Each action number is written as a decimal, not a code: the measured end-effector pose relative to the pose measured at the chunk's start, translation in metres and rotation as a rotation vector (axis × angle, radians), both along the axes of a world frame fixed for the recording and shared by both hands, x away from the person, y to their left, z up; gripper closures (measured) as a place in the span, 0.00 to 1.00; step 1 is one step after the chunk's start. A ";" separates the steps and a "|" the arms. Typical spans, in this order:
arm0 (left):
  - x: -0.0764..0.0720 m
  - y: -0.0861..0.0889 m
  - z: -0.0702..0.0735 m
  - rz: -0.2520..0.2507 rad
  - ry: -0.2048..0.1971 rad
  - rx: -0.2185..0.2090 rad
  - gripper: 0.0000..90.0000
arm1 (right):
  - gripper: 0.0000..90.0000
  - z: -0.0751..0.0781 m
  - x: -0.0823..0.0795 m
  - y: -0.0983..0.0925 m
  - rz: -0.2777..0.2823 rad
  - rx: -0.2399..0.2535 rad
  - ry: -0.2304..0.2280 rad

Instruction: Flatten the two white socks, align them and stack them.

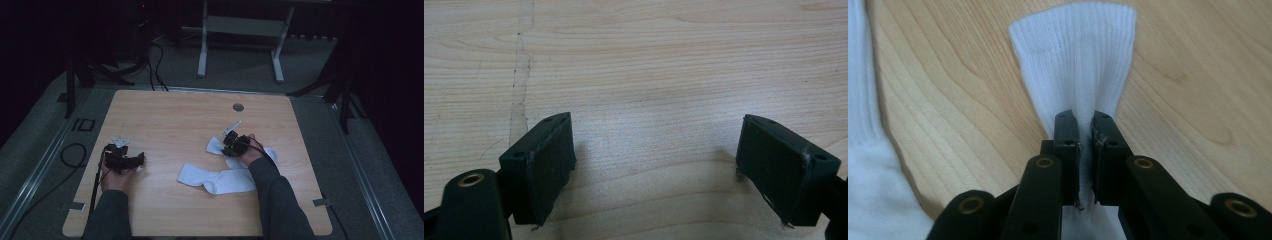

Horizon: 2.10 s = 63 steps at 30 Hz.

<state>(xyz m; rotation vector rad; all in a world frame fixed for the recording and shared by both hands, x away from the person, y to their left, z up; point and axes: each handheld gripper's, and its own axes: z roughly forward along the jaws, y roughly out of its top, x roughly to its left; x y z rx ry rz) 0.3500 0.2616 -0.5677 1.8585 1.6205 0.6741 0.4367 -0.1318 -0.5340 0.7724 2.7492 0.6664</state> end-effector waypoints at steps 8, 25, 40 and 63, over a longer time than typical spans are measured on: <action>0.000 0.000 0.000 0.000 0.000 0.000 0.18 | 0.93 0.014 -0.006 -0.008 0.012 0.005 -0.041; 0.000 0.000 0.000 0.000 0.000 0.000 0.18 | 0.93 0.031 -0.010 -0.023 0.015 -0.007 -0.061; 0.000 0.000 0.000 0.000 0.000 0.000 0.18 | 0.93 0.047 -0.020 -0.033 0.023 -0.020 -0.084; 0.000 0.000 0.000 0.000 -0.001 -0.001 0.18 | 0.92 0.073 -0.054 -0.033 0.035 0.046 -0.089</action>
